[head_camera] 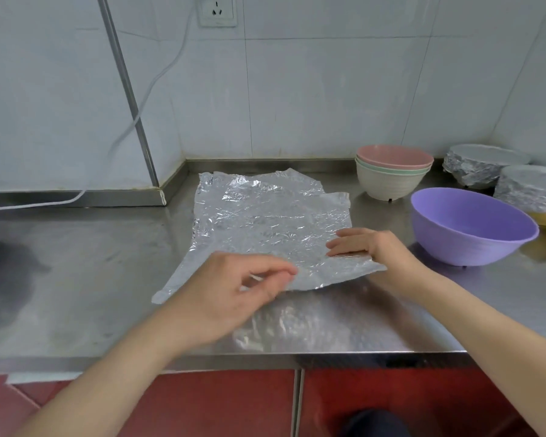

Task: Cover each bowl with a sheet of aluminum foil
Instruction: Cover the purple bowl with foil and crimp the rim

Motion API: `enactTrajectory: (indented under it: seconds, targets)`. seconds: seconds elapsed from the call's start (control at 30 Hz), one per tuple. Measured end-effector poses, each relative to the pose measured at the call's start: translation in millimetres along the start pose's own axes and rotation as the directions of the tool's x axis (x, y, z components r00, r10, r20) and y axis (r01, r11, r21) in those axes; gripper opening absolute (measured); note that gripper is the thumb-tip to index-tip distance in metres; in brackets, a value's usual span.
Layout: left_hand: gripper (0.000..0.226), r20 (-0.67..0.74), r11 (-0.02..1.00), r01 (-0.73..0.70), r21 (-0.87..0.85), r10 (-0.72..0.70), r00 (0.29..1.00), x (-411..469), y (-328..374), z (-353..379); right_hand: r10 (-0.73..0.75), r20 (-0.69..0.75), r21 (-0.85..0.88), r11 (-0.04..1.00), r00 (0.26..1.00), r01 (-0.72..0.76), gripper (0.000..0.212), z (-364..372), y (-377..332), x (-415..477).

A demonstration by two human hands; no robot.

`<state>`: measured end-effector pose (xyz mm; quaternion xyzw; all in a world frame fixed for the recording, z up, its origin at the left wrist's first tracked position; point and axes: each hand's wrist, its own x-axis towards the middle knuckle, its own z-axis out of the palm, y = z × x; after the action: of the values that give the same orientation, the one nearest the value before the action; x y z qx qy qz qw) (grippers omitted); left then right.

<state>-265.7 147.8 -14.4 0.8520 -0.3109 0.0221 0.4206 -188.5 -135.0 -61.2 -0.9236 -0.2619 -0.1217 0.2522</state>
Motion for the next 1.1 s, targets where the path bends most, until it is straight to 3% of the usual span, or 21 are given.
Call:
enactTrajectory:
  seconds: [0.1, 0.17, 0.23, 0.37, 0.47, 0.6, 0.77, 0.9, 1.0, 1.1]
  targets:
    - [0.036, -0.158, 0.970, 0.081, -0.227, -0.119, 0.980, 0.0, -35.2, -52.8, 0.152, -0.054, 0.254, 0.958, 0.987, -0.133, 0.033, -1.1, -1.4, -7.3]
    - [0.058, -0.121, 0.956, 0.156, -0.247, -0.190, 0.974, -1.5, -66.2, -80.1, 0.219, -0.054, 0.424, 0.888, 0.974, -0.176, 0.013, -0.6, -3.8, -7.5]
    - [0.074, -0.033, 0.939, 0.254, -0.230, -0.269, 0.963, 0.1, -92.7, -88.0, 0.300, -0.055, 0.496, 0.836, 0.952, -0.235, 0.012, -1.8, -1.7, -5.3]
    - [0.067, -0.034, 0.865, 0.443, -0.237, -0.463, 0.886, 20.2, -116.4, -71.4, 0.413, -0.044, 0.613, 0.730, 0.910, -0.302, 0.042, -3.3, 1.5, 2.3]
    - [0.032, -0.186, 0.855, 0.481, -0.193, -0.513, 0.838, 49.2, -121.6, -58.1, 0.508, -0.068, 0.713, 0.627, 0.859, -0.314, 0.034, 2.7, 8.0, 9.1]
    - [0.075, -0.287, 0.808, 0.505, -0.302, -0.582, 0.761, 64.8, -126.7, -53.0, 0.604, -0.170, 0.724, 0.613, 0.779, -0.317, 0.042, 14.2, 20.0, 21.2]
    - [0.048, -0.296, 0.786, 0.512, -0.346, -0.609, 0.735, 65.0, -128.9, -49.5, 0.643, -0.254, 0.677, 0.652, 0.723, -0.342, 0.046, 26.3, 24.7, 31.4]
    - [0.033, -0.338, 0.833, 0.416, -0.365, -0.535, 0.774, 66.5, -135.8, -50.3, 0.596, -0.241, 0.699, 0.654, 0.765, -0.289, 0.047, 28.3, 27.6, 30.1]
    - [0.009, -0.339, 0.843, 0.367, -0.393, -0.504, 0.794, 61.0, -135.6, -53.4, 0.568, -0.187, 0.770, 0.591, 0.802, -0.239, 0.030, 15.6, 22.0, 20.8]
    - [0.020, -0.312, 0.865, 0.349, -0.359, -0.464, 0.829, 51.5, -137.3, -59.0, 0.497, -0.073, 0.802, 0.544, 0.865, -0.245, 0.019, 4.7, 17.6, 6.9]
